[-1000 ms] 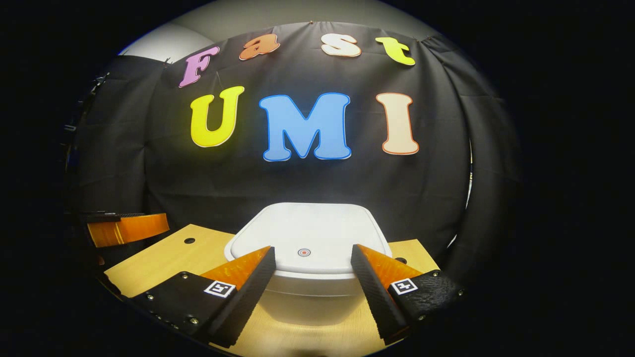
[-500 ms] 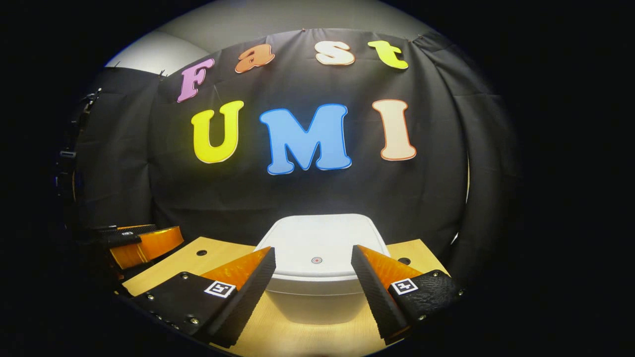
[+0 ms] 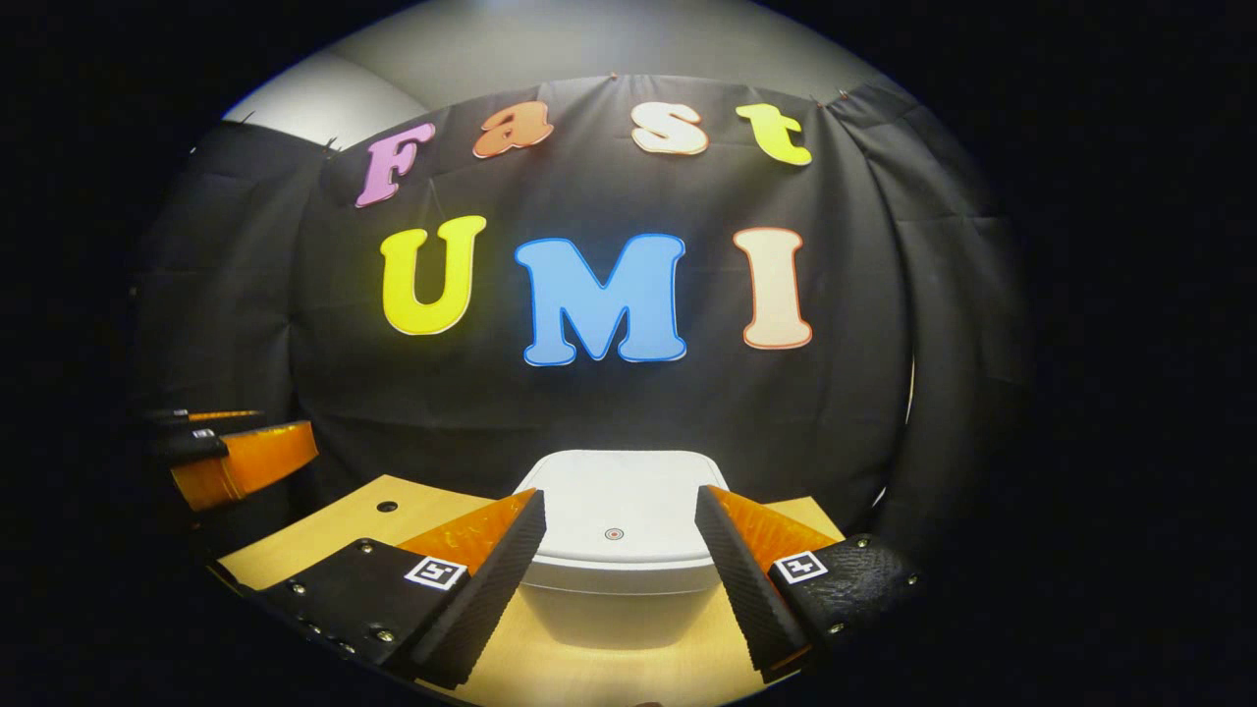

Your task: Press the lid of the desktop garbage bin to open it, pick up the crumpled paper on the desktop and throw it into the bin, then pick up the pop can on the desktop and drop it into the bin, and finally close the garbage bin lid.

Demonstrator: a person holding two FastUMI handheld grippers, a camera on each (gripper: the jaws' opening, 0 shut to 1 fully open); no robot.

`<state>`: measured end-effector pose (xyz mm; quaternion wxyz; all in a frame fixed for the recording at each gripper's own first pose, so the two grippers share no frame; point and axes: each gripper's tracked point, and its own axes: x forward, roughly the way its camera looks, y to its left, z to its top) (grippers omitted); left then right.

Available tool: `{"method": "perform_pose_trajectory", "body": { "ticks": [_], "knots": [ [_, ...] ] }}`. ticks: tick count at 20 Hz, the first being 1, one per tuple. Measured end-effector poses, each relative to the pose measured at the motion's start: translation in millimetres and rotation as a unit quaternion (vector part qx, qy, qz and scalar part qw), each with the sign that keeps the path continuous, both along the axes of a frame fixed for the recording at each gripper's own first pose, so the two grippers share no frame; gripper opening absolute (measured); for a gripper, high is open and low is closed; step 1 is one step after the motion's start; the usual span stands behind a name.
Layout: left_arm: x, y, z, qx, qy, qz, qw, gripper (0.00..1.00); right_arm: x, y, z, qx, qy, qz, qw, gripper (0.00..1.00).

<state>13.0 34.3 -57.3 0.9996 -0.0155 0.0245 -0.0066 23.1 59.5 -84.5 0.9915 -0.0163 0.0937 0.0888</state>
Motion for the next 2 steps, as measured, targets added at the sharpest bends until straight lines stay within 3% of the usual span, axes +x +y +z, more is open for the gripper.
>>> {"method": "perform_pose_trajectory", "body": {
  "ticks": [2],
  "knots": [
    [-7.3,-0.8,2.9,0.002,-0.002,0.006,1.0,0.94,-4.3,9.5,5.3,0.002,-0.009,0.018,1.0,0.98]
  ]
}}
